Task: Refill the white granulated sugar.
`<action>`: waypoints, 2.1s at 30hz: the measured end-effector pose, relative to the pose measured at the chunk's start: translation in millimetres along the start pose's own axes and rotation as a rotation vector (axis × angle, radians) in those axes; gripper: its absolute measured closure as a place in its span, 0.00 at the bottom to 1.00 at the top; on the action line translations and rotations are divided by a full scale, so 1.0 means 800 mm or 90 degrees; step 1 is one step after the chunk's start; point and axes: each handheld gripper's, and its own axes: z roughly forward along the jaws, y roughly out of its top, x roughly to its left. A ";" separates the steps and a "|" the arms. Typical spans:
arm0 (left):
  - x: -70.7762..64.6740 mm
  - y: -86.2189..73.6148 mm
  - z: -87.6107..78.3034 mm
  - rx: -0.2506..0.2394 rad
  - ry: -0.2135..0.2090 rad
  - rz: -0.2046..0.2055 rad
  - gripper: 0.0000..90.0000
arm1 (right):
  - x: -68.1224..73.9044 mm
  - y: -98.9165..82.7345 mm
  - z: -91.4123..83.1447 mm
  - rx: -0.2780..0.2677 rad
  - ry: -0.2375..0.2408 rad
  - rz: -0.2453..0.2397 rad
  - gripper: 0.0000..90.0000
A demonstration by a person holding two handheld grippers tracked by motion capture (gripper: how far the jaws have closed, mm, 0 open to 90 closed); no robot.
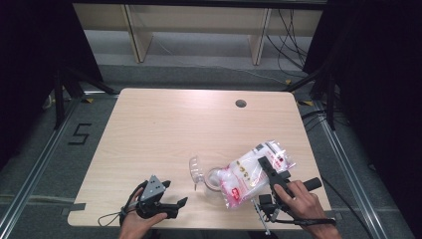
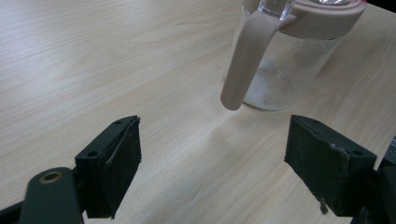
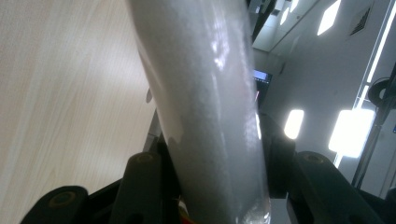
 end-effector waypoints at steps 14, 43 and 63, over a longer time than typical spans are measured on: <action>0.000 0.000 0.000 -0.001 0.001 0.000 0.20 | 0.002 -0.001 -0.003 0.002 0.004 0.012 0.68; 0.000 -0.001 -0.001 -0.002 -0.003 -0.006 0.20 | -0.002 0.000 -0.005 0.002 0.001 0.007 0.70; 0.000 -0.001 -0.002 -0.003 -0.002 -0.006 0.20 | -0.005 -0.001 -0.005 -0.008 -0.003 -0.009 0.71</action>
